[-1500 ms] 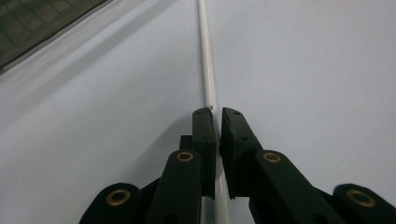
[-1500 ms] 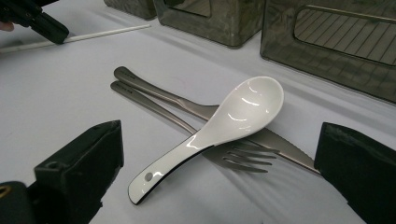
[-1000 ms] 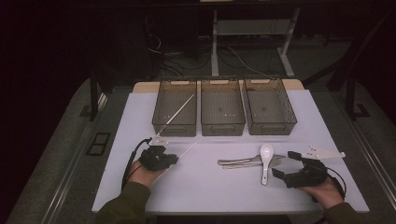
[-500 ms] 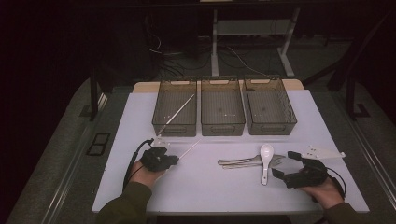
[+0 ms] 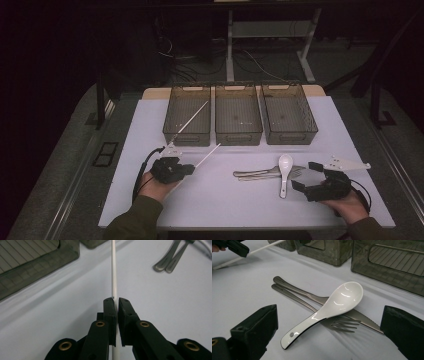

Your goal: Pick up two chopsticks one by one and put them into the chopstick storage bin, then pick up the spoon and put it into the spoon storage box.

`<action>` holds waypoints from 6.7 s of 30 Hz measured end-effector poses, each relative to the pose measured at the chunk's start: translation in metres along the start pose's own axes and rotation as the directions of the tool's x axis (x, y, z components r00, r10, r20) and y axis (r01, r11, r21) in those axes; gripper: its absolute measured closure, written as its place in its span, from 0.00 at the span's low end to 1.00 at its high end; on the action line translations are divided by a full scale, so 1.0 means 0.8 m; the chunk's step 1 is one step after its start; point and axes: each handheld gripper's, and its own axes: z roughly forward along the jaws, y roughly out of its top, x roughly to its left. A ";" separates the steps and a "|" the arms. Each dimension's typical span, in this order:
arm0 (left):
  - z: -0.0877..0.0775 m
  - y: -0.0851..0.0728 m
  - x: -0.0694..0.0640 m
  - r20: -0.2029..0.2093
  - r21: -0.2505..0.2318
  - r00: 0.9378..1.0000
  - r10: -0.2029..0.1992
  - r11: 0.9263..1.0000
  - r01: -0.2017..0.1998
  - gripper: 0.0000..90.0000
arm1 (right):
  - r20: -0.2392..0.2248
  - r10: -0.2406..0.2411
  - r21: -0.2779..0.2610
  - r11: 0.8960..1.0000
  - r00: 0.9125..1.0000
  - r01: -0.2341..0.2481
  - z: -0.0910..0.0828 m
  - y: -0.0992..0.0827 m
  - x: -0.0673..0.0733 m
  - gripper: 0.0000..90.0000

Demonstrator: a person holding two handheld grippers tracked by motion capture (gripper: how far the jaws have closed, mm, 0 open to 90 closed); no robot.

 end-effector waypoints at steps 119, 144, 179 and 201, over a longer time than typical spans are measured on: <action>0.016 0.137 0.124 -0.141 -0.140 0.989 -0.039 0.990 0.019 0.60 | 0.004 0.019 -0.005 1.000 1.000 -0.019 -0.002 -0.003 -0.005 0.01; -0.021 0.078 0.026 -0.018 -0.179 0.998 0.054 0.982 -0.056 0.40 | 0.005 0.022 0.001 1.000 1.000 -0.022 -0.001 -0.002 -0.004 0.01; -0.012 -0.021 -0.034 0.031 -0.193 0.997 0.069 0.979 -0.062 0.00 | -0.021 0.042 0.005 0.999 0.999 -0.042 -0.010 0.002 -0.006 0.01; -0.012 -0.022 -0.034 0.027 -0.193 0.996 0.086 0.978 -0.080 0.00 | -0.020 0.056 0.030 0.998 0.998 -0.055 -0.007 0.025 -0.018 0.04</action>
